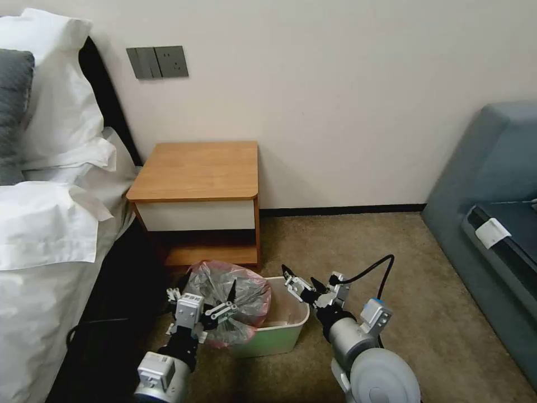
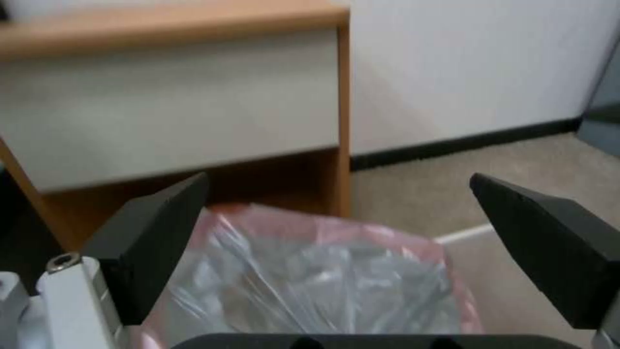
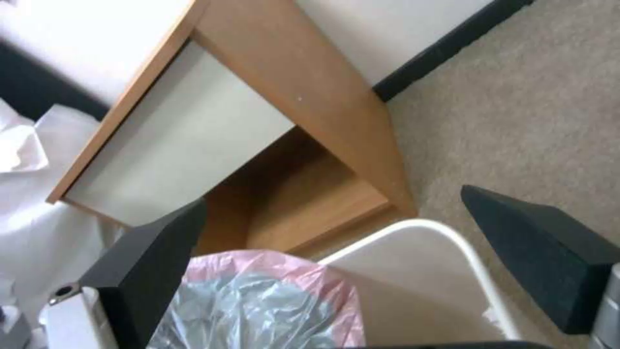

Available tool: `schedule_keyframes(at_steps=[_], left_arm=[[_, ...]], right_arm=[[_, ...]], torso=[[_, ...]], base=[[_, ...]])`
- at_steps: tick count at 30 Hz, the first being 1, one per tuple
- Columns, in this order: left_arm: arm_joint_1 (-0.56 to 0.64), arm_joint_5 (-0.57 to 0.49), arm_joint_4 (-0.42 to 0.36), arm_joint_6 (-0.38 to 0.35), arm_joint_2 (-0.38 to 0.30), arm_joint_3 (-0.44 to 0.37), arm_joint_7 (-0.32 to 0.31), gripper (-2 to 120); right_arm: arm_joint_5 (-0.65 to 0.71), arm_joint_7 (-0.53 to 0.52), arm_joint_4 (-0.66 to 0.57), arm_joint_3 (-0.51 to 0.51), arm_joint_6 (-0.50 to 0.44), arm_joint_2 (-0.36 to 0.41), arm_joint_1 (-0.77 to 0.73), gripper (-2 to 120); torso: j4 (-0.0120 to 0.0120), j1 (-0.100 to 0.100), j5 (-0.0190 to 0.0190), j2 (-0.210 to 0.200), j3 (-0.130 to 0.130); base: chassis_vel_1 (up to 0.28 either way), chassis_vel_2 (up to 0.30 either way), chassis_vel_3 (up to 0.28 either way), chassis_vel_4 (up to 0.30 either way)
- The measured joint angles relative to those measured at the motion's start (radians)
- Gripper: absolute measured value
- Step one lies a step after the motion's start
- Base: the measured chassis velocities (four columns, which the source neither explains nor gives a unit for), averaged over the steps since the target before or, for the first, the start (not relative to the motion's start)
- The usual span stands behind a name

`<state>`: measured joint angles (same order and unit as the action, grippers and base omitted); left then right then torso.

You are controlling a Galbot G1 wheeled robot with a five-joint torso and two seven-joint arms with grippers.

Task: Pick up the garbage bag from the table and place it over the trash can.

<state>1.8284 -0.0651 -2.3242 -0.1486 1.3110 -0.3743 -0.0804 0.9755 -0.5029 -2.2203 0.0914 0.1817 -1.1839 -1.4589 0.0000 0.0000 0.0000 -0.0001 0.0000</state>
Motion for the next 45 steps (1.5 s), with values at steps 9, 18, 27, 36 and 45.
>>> schedule_keyframes(at_steps=[9, 18, 27, 36, 45], left_arm=[[-0.017, -0.071, 0.033, -0.126, -0.007, 0.041, -0.166, 100], [-0.05, -0.177, 0.089, -0.175, -0.009, 0.049, -0.257, 100], [-0.092, -0.229, 0.141, -0.176, -0.009, 0.053, -0.275, 100], [-0.122, -0.27, 0.151, -0.178, -0.008, 0.041, -0.287, 100], [-0.165, -0.275, 0.2, -0.181, -0.01, 0.046, -0.288, 100]], right_arm=[[-0.017, 0.001, 0.01, 0.011, -0.014, -0.015, -0.016, 100], [-0.054, 0.003, 0.028, -0.017, -0.042, -0.035, -0.02, 100], [-0.066, 0.003, 0.029, -0.01, -0.045, -0.034, -0.032, 100], [-0.078, 0.003, 0.037, -0.009, -0.048, -0.034, -0.034, 100], [-0.095, 0.004, 0.056, -0.011, -0.053, -0.041, -0.038, 100]], torso=[[0.0, 0.0, 0.0, 0.0, 0.0], [0.0, 0.0, 0.0, 0.0, 0.0], [0.0, 0.0, 0.0, 0.0, 0.0], [0.0, 0.0, 0.0, 0.0, 0.0], [0.0, 0.0, 0.0, 0.0, 0.0]], base=[[0.0, 0.0, 0.0, 0.0], [0.0, 0.0, 0.0, 0.0], [0.0, 0.0, 0.0, 0.0], [0.0, 0.0, 0.0, 0.0], [0.0, 0.0, 0.0, 0.0]])
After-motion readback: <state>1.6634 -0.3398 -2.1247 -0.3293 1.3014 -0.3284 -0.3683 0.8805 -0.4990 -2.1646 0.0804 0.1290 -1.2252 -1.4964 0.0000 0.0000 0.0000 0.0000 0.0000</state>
